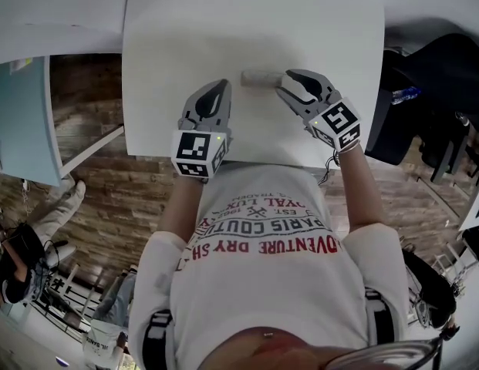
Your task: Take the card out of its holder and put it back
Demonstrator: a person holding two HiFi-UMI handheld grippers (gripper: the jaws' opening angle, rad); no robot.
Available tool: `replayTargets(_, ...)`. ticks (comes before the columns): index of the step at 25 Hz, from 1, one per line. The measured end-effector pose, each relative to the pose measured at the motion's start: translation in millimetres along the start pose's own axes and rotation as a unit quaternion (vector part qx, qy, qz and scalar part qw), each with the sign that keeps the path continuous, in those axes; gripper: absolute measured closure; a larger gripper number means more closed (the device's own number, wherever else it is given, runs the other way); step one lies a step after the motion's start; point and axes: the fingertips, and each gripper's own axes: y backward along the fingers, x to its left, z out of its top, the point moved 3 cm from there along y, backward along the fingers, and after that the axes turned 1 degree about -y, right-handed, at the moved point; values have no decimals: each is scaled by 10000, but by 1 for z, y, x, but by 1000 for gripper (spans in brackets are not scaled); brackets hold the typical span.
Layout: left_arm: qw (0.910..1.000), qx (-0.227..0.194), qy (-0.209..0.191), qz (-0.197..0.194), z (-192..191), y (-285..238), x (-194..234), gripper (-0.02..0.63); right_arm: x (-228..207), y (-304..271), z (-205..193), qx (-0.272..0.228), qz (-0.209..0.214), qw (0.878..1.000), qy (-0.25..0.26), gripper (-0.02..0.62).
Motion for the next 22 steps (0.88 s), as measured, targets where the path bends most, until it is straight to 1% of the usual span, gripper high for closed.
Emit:
replayTargets(5, 10000, 24, -14, 37, -4, -4, 2, 581, 0, -14, -4, 312, 617, 9961, 550, 428)
replayTargets(9, 9999, 107, 37, 69, -9, -8, 3, 581, -4, -21, -2, 329, 1083, 9915, 646, 431)
replayTargets(12, 9999, 141, 47, 87, -11, -9, 2, 581, -2, -24, 1, 351, 1475, 9851, 817, 480)
replayTargets(14, 9998, 160, 47, 89, -11, -9, 2, 581, -1, -25, 3, 369, 1690, 9804, 940, 491)
replayTargets(17, 9997, 186, 54, 119, -10, -9, 3, 581, -2, -26, 6, 386, 1862, 9761, 1055, 532)
replayTargets(22, 9996, 236, 50, 174, -10, -11, 5, 581, -3, -26, 6, 411, 2007, 9710, 1230, 555)
